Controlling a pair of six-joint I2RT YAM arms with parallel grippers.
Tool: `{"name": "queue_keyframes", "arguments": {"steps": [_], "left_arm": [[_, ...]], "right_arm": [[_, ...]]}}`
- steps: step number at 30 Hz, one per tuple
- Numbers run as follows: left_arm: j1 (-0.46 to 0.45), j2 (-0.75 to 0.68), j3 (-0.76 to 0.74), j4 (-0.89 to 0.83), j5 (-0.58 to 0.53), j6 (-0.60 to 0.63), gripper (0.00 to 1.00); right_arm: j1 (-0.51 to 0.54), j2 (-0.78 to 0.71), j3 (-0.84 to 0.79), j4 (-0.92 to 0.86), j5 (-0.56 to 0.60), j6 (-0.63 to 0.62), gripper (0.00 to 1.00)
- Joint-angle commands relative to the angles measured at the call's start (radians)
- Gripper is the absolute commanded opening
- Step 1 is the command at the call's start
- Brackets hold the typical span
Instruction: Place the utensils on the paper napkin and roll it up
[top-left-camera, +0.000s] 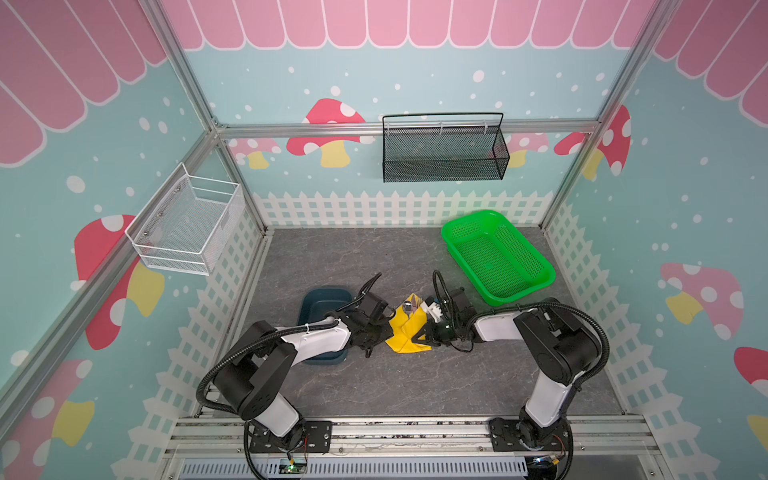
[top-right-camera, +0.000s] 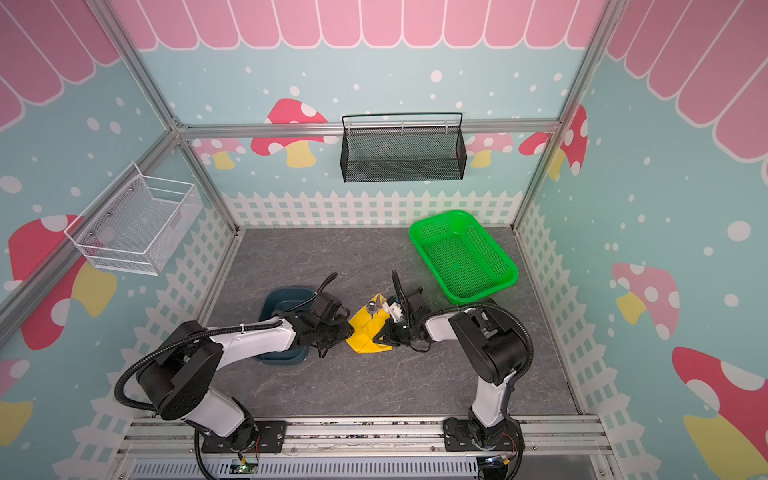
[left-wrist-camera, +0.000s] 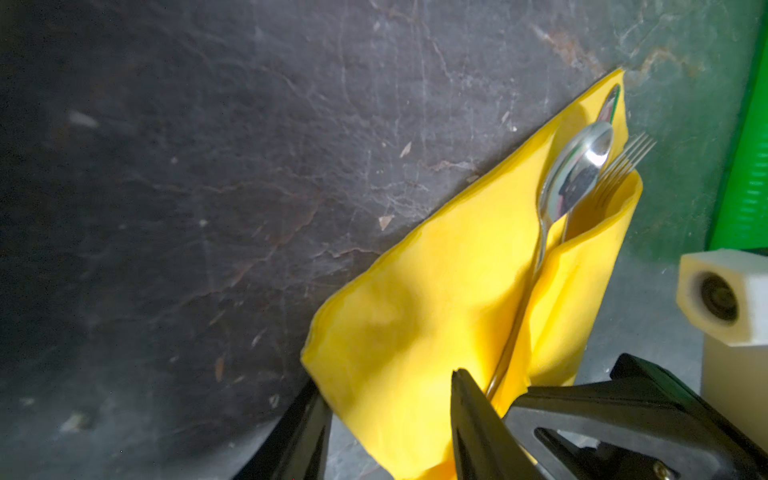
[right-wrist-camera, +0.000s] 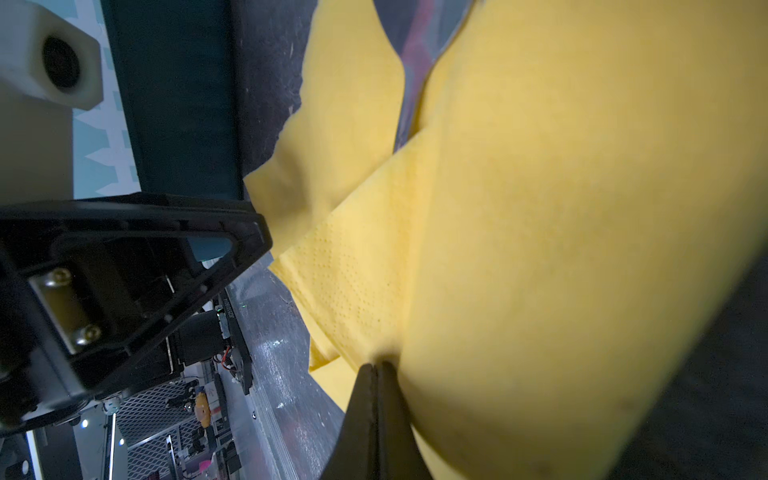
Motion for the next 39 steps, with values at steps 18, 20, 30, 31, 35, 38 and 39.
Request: {"name": "queue_keyframes", "arguments": {"steps": [18,20,30,31,35,38,39], "left_arm": [[-0.018,0.016,-0.056,0.162,0.046,-0.089,0.14],[-0.018,0.014,-0.057,0.168,0.047,-0.088,0.09],[-0.028,-0.042,-0.013,0.158,0.058,-0.053,0.06],[-0.033,-0.043,-0.009,0.155,0.064,-0.052,0.06],[-0.049,-0.043,0.01,0.152,0.081,-0.059,0.06],[-0.064,-0.039,0.027,0.15,0.091,-0.068,0.07],[-0.069,-0.037,0.031,0.152,0.095,-0.073,0.07]], "right_arm": [[0.011,-0.005,-0.005,-0.037,0.048,-0.017,0.01],[0.01,-0.006,-0.004,-0.036,0.047,-0.018,0.01],[0.01,-0.017,-0.001,-0.034,0.057,-0.02,0.02],[0.01,-0.017,-0.001,-0.035,0.055,-0.021,0.02],[0.011,-0.022,0.0,-0.034,0.06,-0.022,0.02],[0.009,-0.023,-0.002,-0.033,0.065,-0.02,0.03],[0.01,-0.023,-0.005,-0.032,0.068,-0.02,0.03]]}}
